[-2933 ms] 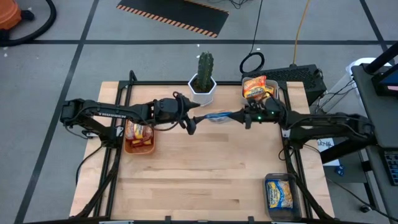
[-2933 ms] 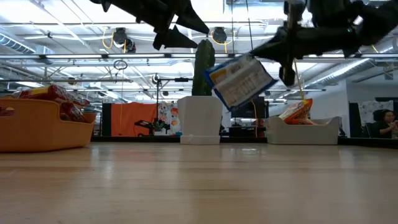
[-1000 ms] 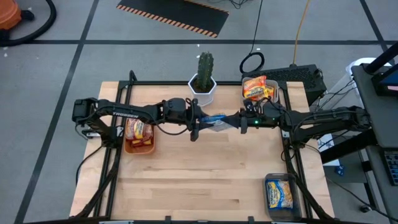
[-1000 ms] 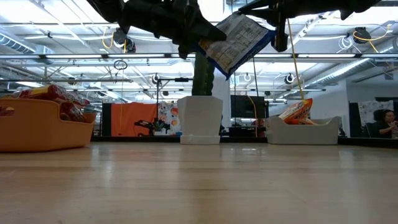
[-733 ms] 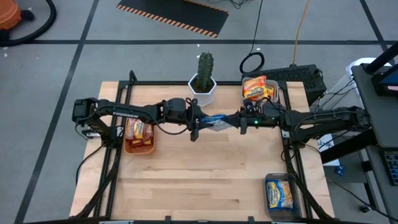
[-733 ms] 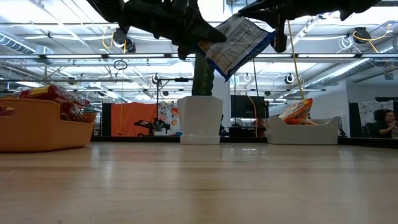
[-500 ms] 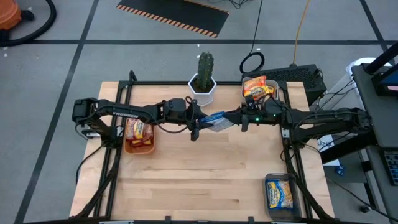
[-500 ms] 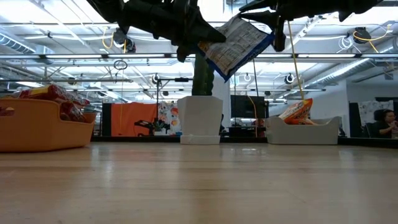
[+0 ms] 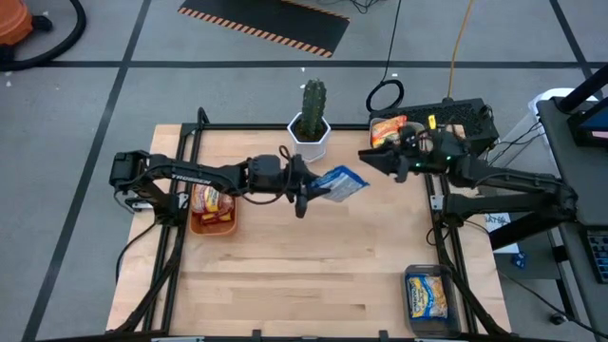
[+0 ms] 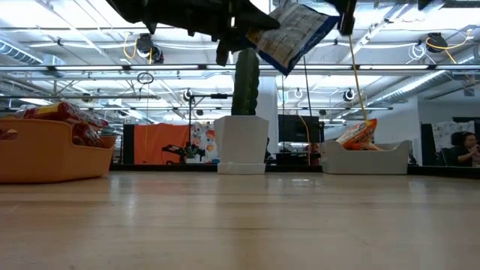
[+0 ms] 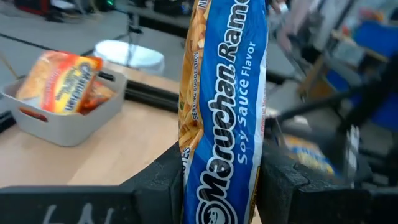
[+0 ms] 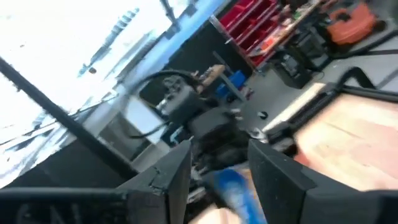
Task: Sort Maruchan noodles
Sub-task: Put the blue noodle pack into the black bin
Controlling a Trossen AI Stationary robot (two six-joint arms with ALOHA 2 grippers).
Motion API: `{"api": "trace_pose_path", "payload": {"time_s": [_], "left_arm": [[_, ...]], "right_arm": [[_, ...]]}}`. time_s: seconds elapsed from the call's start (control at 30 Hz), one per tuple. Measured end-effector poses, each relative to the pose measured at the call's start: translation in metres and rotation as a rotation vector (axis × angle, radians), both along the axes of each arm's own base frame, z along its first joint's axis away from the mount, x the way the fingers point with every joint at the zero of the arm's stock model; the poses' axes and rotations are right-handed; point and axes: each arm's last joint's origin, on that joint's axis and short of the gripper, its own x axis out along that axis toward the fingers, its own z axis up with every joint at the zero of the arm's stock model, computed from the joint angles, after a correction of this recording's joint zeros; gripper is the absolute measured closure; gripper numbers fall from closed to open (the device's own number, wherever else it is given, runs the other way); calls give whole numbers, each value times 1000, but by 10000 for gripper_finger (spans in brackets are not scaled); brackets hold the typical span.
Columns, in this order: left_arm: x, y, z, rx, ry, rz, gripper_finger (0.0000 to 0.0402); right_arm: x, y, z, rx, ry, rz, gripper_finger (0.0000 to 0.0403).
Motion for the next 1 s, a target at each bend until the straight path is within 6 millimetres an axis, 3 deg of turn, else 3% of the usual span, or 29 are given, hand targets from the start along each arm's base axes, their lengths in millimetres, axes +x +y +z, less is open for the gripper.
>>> {"api": "trace_pose_path", "payload": {"time_s": [0.27, 0.43, 0.8, 1.0], "left_arm": [[1, 2, 8, -14, -83, 66, 261], [1, 2, 7, 29, -74, 75, 261], [1, 2, 6, 102, -62, 65, 261], [0, 2, 4, 101, -40, 64, 261]], "right_arm": [[3, 1, 58, -176, 223, 72, 248], [17, -3, 75, -337, 431, 120, 243], [58, -14, 40, -455, 663, 251, 144], [75, -18, 22, -442, 741, 291, 144]]}}
